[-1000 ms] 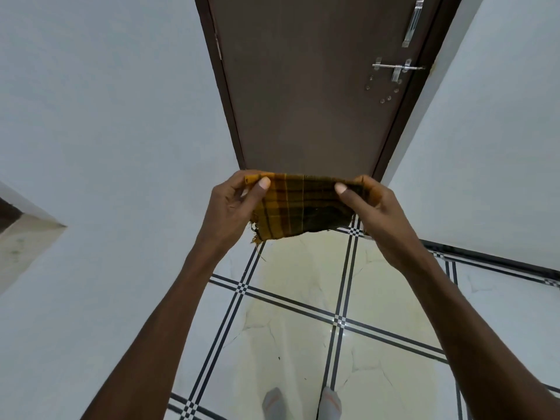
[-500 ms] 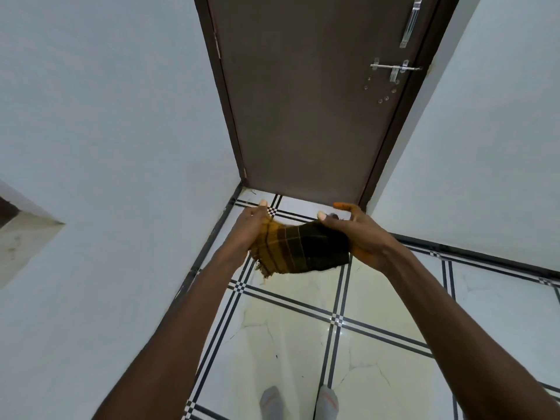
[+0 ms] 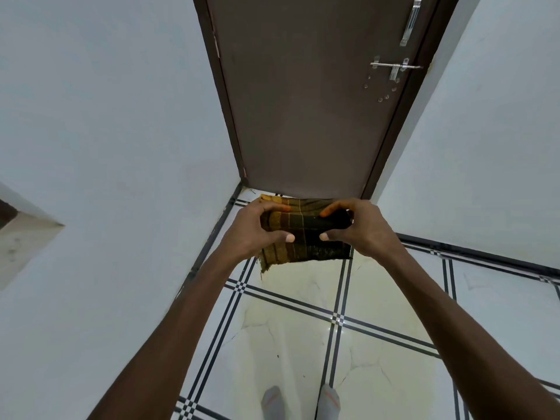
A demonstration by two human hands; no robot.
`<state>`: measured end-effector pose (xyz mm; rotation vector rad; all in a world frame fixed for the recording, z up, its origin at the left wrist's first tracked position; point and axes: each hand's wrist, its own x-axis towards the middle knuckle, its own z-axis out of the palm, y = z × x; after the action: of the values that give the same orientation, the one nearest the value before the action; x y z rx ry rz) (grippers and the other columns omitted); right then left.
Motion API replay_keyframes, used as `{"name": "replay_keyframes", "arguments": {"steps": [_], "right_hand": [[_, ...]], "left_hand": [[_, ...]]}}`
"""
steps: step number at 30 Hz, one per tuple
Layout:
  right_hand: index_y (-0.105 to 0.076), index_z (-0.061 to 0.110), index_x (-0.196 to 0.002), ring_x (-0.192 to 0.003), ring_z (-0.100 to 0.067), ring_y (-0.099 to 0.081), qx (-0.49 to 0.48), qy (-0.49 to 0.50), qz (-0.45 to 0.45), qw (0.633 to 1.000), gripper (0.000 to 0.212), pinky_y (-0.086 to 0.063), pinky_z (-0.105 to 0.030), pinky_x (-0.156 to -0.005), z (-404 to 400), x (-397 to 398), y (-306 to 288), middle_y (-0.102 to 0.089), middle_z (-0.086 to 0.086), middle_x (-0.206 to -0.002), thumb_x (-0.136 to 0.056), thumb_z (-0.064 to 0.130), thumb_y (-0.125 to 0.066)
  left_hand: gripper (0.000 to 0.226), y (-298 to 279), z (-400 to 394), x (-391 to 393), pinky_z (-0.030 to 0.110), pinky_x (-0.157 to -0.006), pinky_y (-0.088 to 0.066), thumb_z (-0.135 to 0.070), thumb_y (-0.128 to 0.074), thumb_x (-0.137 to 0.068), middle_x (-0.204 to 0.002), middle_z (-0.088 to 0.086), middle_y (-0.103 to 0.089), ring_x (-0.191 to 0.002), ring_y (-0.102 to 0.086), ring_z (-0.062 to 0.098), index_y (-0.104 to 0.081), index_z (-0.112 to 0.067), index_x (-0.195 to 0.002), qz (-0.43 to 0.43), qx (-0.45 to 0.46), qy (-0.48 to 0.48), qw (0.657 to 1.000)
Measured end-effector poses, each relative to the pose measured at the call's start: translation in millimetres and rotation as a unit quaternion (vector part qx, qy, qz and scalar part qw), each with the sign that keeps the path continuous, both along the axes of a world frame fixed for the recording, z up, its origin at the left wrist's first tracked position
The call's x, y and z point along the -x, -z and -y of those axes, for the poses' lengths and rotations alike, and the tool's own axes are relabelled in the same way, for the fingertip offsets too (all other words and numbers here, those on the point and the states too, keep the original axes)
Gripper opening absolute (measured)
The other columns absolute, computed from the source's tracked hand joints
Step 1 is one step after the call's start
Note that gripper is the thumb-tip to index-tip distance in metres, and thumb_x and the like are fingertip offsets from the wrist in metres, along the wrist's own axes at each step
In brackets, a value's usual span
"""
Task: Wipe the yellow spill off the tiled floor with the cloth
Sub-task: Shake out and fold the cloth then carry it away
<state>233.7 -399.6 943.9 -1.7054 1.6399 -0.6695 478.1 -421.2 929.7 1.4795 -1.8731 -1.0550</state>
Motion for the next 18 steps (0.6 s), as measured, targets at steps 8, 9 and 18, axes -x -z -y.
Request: {"name": "replay_keyframes", "arguments": {"steps": [8,9,18], "right_hand": [[-0.077,0.013,-0.109,-0.095,-0.008,-0.058,0.115,0.051,-0.044,0.991,0.023,-0.042,-0.005,-0.075,-8,-11,4,-0.073,-0.002,-0.112,-0.087,0.013,-0.083],[-0.076,0.014,-0.105,-0.095,-0.009,-0.059,0.123,0.056,-0.039,0.99,0.02,-0.046,-0.009,-0.077,-9,-13,4,-0.073,-0.002,-0.11,-0.087,0.013,-0.083],[-0.066,0.037,-0.09,-0.137,-0.019,-0.05,0.062,0.045,0.109,0.991,0.019,-0.046,-0.047,-0.109,-24,-13,10,-0.056,0.015,-0.138,-0.084,0.051,-0.076]], "left_hand": [[0.03,-2,1,-4,0.026,-0.098,-0.052,-0.017,-0.078,-0.09,-0.115,0.003,-0.063,-0.108,-0.058,0.016,-0.076,-0.017,-0.121,0.063,0.115,-0.024,0.991],[0.027,-2,2,-5,0.025,-0.096,-0.052,-0.019,-0.075,-0.093,-0.111,0.002,-0.058,-0.105,-0.054,0.013,-0.076,-0.016,-0.12,0.08,0.115,-0.024,0.99],[0.035,-3,-10,-35,0.027,-0.091,-0.061,-0.042,-0.063,-0.097,-0.119,0.002,-0.071,-0.114,-0.067,0.017,-0.071,-0.017,-0.121,-0.099,-0.011,-0.002,0.995]]}}
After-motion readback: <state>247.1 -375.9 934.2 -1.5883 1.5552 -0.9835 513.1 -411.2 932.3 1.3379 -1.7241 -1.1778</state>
